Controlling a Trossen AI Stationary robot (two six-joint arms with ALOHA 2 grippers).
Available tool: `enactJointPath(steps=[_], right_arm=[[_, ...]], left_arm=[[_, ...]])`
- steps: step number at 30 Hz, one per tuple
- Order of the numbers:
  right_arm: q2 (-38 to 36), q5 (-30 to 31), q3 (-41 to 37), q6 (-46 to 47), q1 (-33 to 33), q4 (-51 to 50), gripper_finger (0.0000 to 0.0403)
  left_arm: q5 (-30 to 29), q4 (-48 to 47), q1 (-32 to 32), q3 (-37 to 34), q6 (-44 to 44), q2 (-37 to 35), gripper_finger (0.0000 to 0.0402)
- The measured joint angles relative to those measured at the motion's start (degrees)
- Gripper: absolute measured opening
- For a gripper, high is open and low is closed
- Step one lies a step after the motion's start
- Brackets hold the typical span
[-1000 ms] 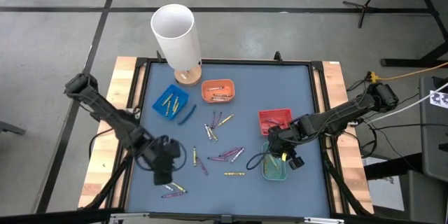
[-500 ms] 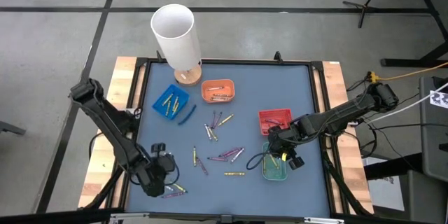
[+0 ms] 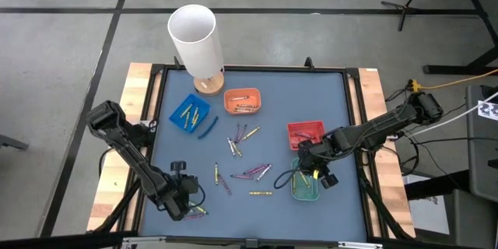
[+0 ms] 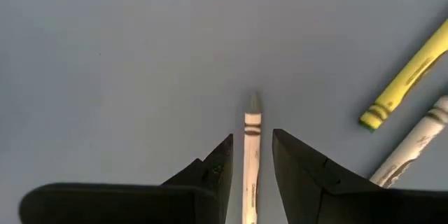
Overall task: Sort crayons
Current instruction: Put the gray crayon into the orange bin
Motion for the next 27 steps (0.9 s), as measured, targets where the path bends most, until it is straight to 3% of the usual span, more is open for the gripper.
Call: enactJointPath(steps=[16, 24, 27], right_arm=[[0.0, 0.02, 0.02, -0.02, -0.02, 0.0, 0.012], [0.0, 0.02, 0.02, -0.02, 0.0, -0.01, 0.012], [0.0, 0.02, 0.02, -0.02, 0.0, 0.0, 0.012]], left_arm=[[2.32, 0.09, 0.38, -0.02, -0.07, 2.88, 0.008], [2.78, 0.24, 3.92, -0.02, -0.17, 2.88, 0.0077], [5.4, 0.46, 5.77, -0.02, -0.17, 2.88, 0.0077]])
